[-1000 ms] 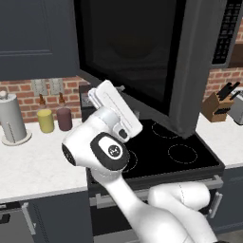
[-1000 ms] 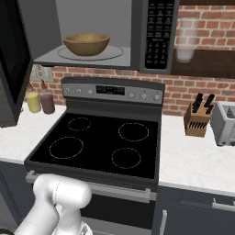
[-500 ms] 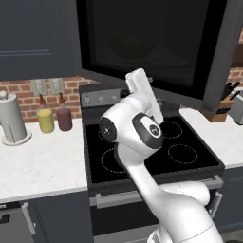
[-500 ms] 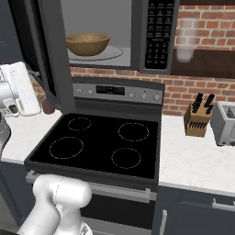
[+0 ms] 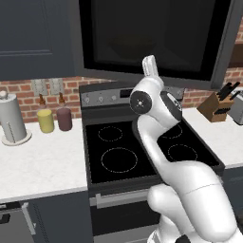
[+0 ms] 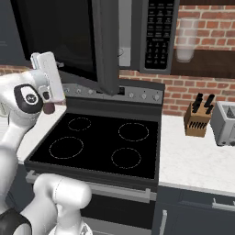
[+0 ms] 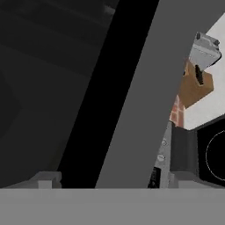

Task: Open the microwave, place the bowl with waffle inside the microwave, then close the microwave door and turn it on.

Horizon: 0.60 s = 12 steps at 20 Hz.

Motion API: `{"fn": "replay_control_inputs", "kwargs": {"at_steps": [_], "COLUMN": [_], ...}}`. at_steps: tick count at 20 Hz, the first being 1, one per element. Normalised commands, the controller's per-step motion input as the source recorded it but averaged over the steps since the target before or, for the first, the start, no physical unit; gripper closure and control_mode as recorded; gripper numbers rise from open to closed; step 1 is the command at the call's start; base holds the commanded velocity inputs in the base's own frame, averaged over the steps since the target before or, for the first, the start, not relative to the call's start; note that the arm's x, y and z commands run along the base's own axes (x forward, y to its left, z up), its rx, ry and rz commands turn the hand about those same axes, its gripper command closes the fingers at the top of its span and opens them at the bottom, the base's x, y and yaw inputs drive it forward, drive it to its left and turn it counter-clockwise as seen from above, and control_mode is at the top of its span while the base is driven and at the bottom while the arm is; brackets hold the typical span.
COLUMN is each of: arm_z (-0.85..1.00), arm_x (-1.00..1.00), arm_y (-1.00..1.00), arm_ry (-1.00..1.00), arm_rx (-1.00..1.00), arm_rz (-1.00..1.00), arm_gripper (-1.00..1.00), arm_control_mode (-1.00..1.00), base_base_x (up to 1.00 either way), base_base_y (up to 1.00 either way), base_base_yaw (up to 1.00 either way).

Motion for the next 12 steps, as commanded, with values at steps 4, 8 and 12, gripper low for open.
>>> {"fn": "replay_control_inputs", "kwargs": {"at_steps": [4, 8, 12], "arm_z": [0.04, 0.0, 0.0], "arm_x": [0.88, 0.83, 0.82], "arm_y": [-0.15, -0.2, -0.11], "arm_ry": [0.0, 0.0, 0.0], "arm_rx": [0.16, 0.17, 0.15], "arm_rz": [0.26, 0.26, 0.25], "arm_gripper": [-1.0, -1.0, -1.0], "arm_control_mode": [-1.0, -1.0, -1.0], "base_base_x": [0.0, 0.0, 0.0], "base_base_y": [0.0, 0.0, 0.0], "base_base_yaw": [0.0, 0.0, 0.0]}}
